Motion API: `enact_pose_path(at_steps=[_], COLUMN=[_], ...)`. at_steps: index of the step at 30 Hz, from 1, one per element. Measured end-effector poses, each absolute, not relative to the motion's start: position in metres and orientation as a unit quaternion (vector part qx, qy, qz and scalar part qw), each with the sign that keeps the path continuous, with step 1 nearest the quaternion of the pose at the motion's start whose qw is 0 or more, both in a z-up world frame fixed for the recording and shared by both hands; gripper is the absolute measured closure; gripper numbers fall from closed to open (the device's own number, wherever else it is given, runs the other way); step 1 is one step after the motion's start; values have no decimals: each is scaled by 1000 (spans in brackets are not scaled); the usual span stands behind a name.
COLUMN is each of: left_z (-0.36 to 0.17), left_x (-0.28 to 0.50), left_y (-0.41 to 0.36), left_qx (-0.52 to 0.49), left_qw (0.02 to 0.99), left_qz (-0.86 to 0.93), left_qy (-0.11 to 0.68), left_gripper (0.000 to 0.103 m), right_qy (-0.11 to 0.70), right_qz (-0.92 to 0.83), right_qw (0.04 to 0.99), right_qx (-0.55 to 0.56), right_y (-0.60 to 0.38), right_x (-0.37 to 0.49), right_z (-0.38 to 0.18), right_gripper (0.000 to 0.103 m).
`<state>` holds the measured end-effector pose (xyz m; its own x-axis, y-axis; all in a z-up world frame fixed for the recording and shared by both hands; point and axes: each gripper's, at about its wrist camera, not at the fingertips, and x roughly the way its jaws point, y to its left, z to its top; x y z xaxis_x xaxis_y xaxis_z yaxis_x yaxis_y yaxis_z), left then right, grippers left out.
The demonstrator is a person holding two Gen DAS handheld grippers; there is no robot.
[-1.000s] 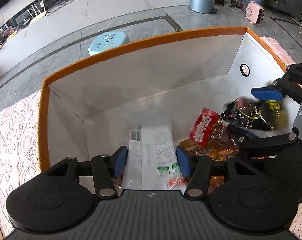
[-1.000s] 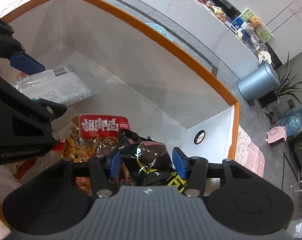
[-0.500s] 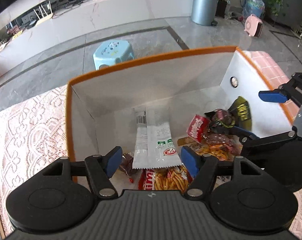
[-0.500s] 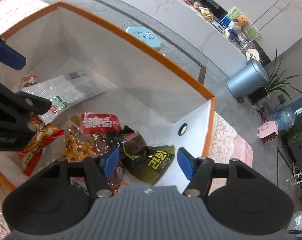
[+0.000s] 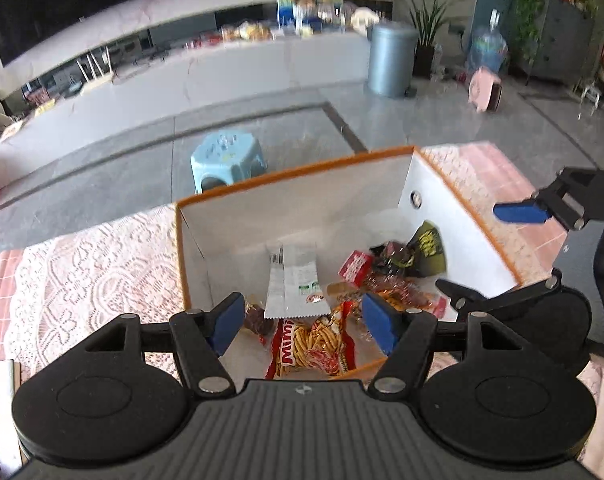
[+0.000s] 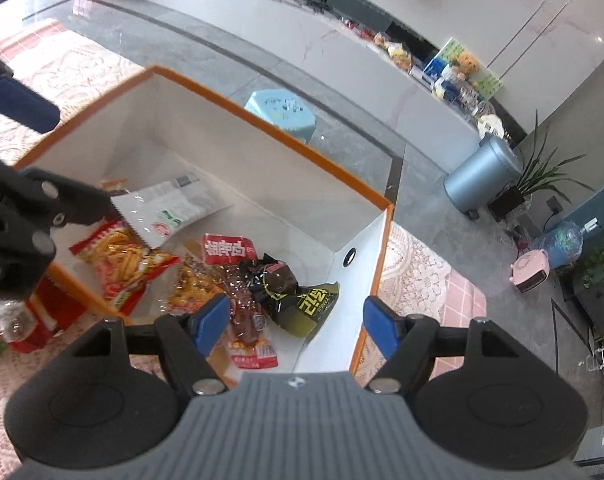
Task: Organize snacks
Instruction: 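Withdraw both tools from the box back toward the remaining snacks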
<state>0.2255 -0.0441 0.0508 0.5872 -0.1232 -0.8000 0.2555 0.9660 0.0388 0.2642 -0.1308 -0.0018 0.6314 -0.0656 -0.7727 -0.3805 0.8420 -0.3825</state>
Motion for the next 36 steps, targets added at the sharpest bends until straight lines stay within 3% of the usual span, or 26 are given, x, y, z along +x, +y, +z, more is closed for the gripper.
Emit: enact_pose_path(at_steps=[11,20,29,36], left_z=[86,78,56,7], left_x=[149,90,48,40], left_y=[-38,-29,-2,15], left_qx=[74,79,48,33], left_qw=[925,944,957,952], left_qz=[-131,-117,-100,-84], left_qy=[350,300,269,292], left_gripper=[24,22,19,19], right_qy=[375,334,273,257], right_qz=[107,116,111,86], right_qw=[895,917,950,960], right_qx=[-215,-184,-99,-65], right_y=[-129,-135,-154,-158], right_x=[192,125,59,29], right_z=[31,34,-2,-54], right_gripper=[31,29,27,26])
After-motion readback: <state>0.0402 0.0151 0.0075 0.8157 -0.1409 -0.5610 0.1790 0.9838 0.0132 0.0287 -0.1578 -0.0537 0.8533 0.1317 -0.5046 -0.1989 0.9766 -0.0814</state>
